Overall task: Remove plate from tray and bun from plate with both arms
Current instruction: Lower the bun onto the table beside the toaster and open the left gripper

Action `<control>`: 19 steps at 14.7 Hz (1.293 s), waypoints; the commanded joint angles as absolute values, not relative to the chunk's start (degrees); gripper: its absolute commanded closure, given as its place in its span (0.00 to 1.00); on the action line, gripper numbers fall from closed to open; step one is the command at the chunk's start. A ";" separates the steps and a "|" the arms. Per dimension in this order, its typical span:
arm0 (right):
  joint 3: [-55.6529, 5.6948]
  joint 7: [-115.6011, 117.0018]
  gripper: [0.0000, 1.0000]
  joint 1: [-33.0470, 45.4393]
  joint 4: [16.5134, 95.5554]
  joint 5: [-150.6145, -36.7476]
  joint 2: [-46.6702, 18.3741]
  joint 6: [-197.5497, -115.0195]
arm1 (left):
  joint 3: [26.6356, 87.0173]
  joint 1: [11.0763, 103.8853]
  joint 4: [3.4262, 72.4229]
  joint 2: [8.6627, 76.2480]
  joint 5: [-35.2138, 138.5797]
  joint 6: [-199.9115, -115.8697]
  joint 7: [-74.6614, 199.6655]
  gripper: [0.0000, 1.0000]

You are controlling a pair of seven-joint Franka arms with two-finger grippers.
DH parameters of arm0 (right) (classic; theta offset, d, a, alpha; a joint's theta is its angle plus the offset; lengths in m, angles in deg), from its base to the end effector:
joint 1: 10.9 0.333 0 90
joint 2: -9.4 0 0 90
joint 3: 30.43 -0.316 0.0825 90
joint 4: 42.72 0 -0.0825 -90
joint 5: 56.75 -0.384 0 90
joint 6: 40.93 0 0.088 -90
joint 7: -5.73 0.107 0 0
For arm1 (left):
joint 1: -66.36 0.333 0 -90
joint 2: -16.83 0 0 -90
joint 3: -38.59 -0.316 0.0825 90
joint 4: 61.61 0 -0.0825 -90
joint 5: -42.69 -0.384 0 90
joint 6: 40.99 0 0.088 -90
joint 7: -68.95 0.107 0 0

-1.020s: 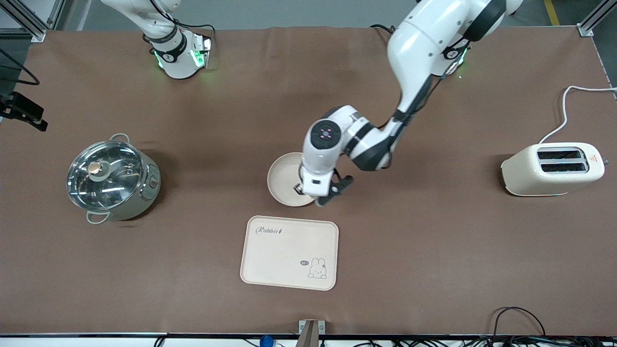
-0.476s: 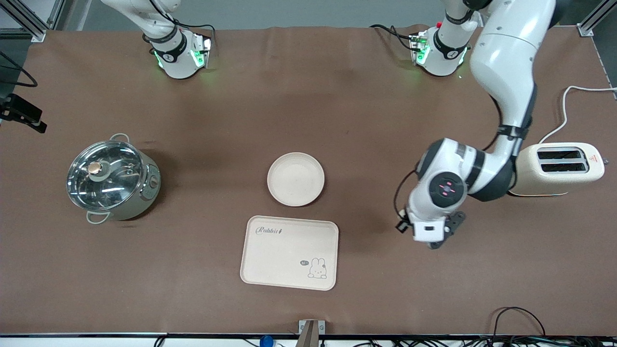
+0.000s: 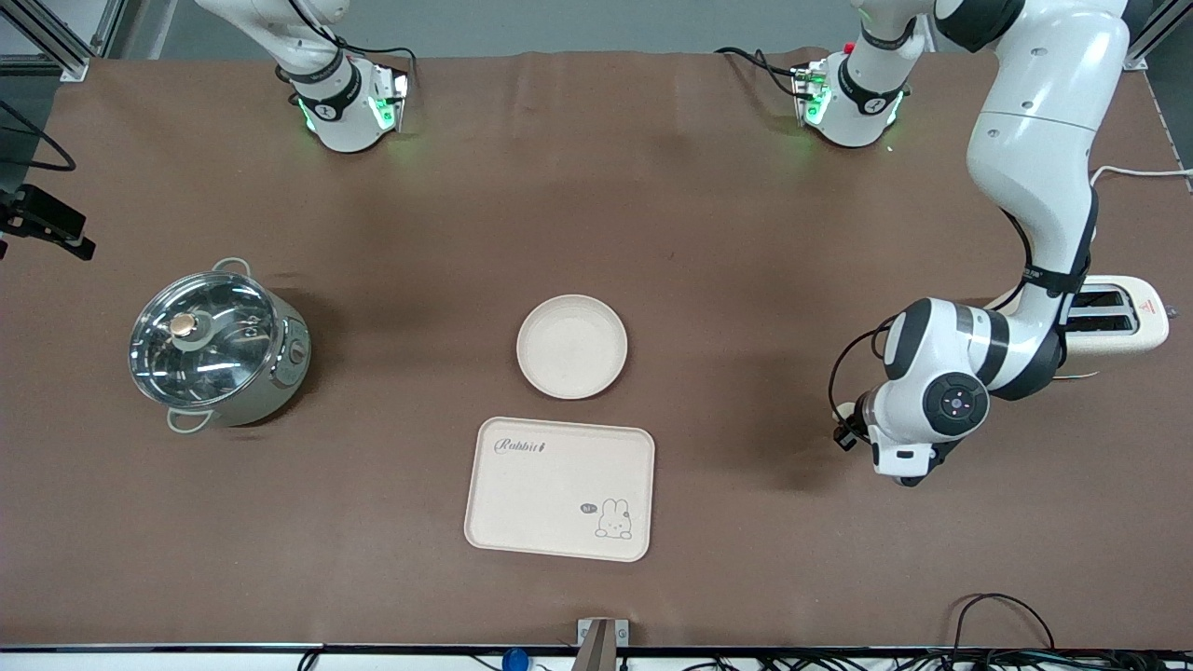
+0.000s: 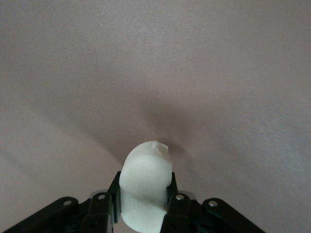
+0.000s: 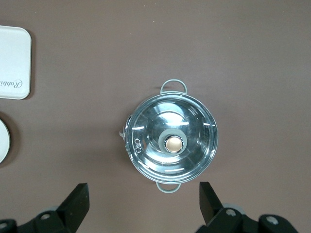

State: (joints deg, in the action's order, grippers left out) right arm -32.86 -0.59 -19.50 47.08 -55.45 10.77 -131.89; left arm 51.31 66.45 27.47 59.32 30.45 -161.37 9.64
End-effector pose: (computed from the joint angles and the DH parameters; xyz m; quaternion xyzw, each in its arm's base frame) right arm 0.5458 -0.0611 0.6409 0.9997 0.0013 0.0206 0.0142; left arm 0.6736 -0.1203 0.2044 -0.9299 -0.3574 0.0639 0.0589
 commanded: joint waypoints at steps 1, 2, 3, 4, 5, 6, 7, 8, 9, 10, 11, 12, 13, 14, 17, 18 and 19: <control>-33.33 -0.60 0.00 -20.04 46.13 -56.31 10.46 -131.19 | 52.12 66.71 27.95 59.29 29.51 -161.93 10.15 0.37; -33.33 -0.60 0.00 -20.04 46.13 -56.31 10.46 -131.10 | 52.12 66.97 27.95 59.20 29.51 -161.93 10.24 0.27; -33.33 -0.60 0.00 -20.04 46.22 -56.31 10.46 -130.93 | 52.12 67.06 27.95 59.02 29.51 -161.93 10.24 0.16; -33.42 -0.60 0.00 -20.04 46.22 -56.31 10.46 -130.93 | 52.12 67.06 27.86 58.59 29.51 -161.84 10.24 0.07; -33.42 -0.60 0.00 -20.04 46.13 -56.39 10.46 -131.01 | 52.12 67.15 27.51 58.32 29.51 -161.84 10.33 0.00; -33.33 -0.60 0.00 -20.04 46.13 -56.57 10.46 -131.28 | 52.21 67.23 27.34 57.54 29.59 -161.75 10.33 0.00; -33.33 -0.60 0.00 -20.04 46.13 -57.01 10.46 -131.28 | 52.21 67.23 27.07 56.31 29.51 -161.49 10.33 0.00; -33.33 -0.60 0.00 -20.13 46.13 -57.10 10.46 -131.19 | 52.21 67.23 26.98 54.64 29.59 -161.23 10.33 0.00; -33.33 -0.60 0.00 -20.13 46.22 -57.10 10.46 -131.10 | 52.21 67.15 26.98 52.80 29.60 -161.05 10.94 0.00; -33.33 -0.60 0.00 -20.13 46.22 -57.10 10.46 -131.10 | 52.30 66.89 27.07 50.87 29.51 -160.53 12.42 0.00; -33.33 -0.60 0.00 -20.04 46.13 -57.10 10.46 -131.19 | 52.39 66.71 27.07 48.41 29.51 -158.87 15.14 0.00; -33.33 -0.60 0.00 -20.04 46.13 -57.10 10.46 -131.19 | 52.39 66.79 26.98 46.21 29.51 -157.29 18.38 0.00; -33.33 -0.60 0.00 -20.04 46.22 -57.10 10.46 -131.10 | 52.39 67.06 26.98 43.67 29.59 -156.84 21.37 0.00; -33.33 -0.60 0.00 -20.04 46.22 -57.10 10.46 -131.10 | 52.39 67.23 27.07 41.29 29.68 -156.22 24.54 0.00; -33.33 -0.60 0.00 -20.13 46.22 -57.10 10.46 -131.28 | 52.21 68.02 26.98 34.17 30.12 -151.93 34.65 0.00; -33.33 -0.60 0.00 -20.13 46.22 -57.10 10.46 -131.19 | 52.30 68.63 26.89 31.80 30.21 -148.78 37.72 0.00; -33.33 -0.60 0.00 -20.22 46.22 -57.10 10.37 -131.28 | 52.39 68.99 26.63 29.77 30.30 -145.87 41.75 0.00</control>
State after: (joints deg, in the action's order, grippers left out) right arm -32.93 -0.59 -19.50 46.99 -56.13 10.69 -131.74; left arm 51.96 67.67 25.03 34.74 30.44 -150.03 35.38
